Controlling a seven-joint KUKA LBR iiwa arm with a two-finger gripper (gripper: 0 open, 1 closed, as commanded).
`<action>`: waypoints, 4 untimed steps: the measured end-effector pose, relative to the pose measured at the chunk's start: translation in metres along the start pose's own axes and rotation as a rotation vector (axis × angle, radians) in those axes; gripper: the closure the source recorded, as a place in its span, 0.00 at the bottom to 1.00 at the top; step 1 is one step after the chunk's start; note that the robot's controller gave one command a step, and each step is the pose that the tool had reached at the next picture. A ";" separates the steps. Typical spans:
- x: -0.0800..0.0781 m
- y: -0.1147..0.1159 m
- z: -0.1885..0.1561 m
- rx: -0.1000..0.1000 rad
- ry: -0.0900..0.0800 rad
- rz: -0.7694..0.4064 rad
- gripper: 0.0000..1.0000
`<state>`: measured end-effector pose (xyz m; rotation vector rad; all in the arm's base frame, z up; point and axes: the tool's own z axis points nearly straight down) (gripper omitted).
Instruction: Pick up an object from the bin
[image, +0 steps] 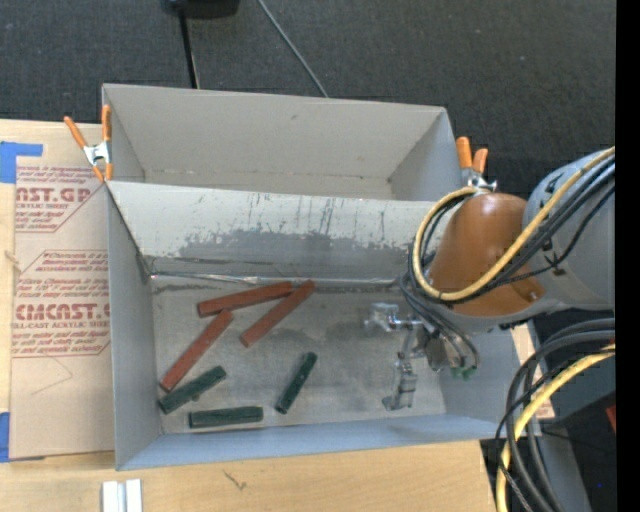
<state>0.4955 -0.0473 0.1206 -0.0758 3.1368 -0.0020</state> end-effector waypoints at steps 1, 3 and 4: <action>-0.018 0.020 0.051 -0.001 0.002 -0.088 0.00; -0.078 0.098 0.042 -0.003 -0.009 -0.119 1.00; -0.075 0.098 0.045 -0.002 0.002 -0.120 0.00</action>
Offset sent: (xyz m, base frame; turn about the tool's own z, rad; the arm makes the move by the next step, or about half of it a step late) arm 0.0106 0.0628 -0.0003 -0.2446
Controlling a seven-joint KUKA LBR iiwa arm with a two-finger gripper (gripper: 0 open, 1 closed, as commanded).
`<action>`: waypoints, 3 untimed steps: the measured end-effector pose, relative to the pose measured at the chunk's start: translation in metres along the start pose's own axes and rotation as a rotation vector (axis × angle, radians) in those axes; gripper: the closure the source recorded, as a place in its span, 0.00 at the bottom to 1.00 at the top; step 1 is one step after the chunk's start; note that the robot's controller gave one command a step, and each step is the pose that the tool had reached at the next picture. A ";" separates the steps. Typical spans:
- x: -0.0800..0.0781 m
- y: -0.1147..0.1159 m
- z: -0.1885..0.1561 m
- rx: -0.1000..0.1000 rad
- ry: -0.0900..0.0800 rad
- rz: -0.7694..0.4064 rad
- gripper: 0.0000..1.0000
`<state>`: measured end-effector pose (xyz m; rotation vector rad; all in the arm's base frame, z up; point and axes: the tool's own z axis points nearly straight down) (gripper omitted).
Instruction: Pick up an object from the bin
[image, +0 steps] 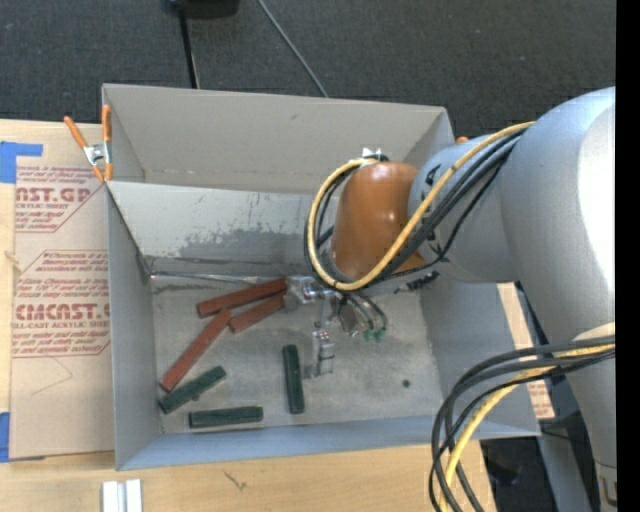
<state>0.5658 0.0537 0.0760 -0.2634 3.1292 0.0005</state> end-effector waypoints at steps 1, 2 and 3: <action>0.000 0.000 0.000 0.000 0.000 0.000 0.00; 0.011 0.006 -0.002 0.002 -0.003 -0.090 0.00; 0.041 0.024 0.002 -0.001 0.000 -0.437 0.00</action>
Offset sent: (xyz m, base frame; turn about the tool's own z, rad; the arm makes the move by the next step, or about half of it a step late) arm -0.0662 0.0264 0.0119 -0.4718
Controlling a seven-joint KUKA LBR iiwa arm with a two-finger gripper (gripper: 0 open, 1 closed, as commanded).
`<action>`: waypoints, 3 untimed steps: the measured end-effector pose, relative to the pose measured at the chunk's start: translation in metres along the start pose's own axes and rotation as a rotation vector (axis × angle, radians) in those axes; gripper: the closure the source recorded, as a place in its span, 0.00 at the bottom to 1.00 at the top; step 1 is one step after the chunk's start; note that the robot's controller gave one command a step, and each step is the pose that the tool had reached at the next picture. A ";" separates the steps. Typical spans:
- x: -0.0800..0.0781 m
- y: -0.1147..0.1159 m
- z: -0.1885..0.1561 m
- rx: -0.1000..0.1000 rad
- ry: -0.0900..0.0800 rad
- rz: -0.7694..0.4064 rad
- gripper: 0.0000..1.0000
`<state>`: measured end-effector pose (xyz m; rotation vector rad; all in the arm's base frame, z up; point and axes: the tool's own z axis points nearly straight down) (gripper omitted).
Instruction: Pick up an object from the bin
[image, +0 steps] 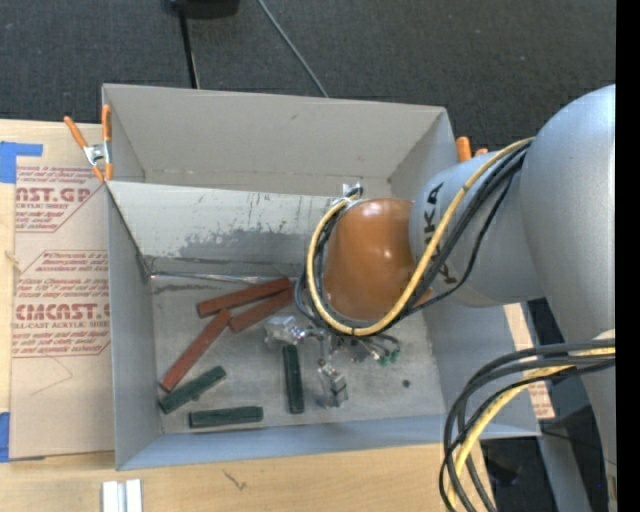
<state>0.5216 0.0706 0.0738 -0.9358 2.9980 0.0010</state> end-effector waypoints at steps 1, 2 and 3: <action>-0.009 0.045 0.002 -0.002 0.000 -0.124 1.00; -0.009 0.045 0.002 -0.001 0.000 -0.124 1.00; -0.009 0.044 -0.076 0.000 -0.001 -0.094 1.00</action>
Offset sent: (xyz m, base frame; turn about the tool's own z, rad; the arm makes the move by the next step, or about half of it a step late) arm 0.0000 0.0000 0.0000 0.0000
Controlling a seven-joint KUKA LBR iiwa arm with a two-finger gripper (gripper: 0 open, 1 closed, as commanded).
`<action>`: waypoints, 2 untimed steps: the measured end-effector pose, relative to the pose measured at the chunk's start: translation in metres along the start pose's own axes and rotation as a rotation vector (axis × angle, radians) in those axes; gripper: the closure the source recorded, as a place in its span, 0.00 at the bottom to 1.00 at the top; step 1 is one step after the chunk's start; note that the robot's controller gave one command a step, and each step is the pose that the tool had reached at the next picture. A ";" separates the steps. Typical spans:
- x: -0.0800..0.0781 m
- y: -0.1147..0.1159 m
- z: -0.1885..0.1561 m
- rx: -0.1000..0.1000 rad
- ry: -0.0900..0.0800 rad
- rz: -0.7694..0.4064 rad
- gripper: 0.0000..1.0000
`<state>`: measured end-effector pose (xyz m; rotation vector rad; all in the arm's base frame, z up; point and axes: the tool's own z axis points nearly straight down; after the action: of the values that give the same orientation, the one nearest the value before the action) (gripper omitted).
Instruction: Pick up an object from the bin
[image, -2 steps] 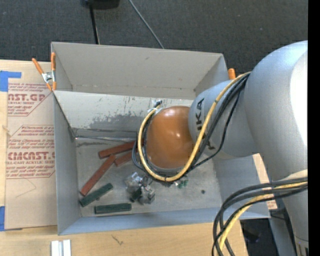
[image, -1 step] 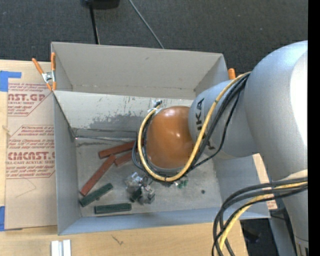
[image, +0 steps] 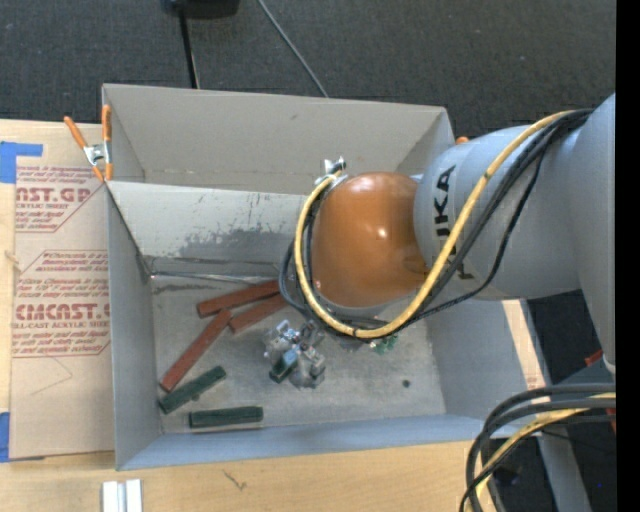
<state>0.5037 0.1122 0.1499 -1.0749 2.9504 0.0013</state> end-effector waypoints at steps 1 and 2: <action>0.000 0.000 0.000 0.000 0.000 0.000 1.00; 0.012 -0.048 0.003 0.000 0.000 0.220 1.00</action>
Offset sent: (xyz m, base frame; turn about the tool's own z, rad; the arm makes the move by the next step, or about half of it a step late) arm 0.0213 -0.0447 -0.0028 0.2202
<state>0.5251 0.0681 0.1467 -0.7441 3.0505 0.0011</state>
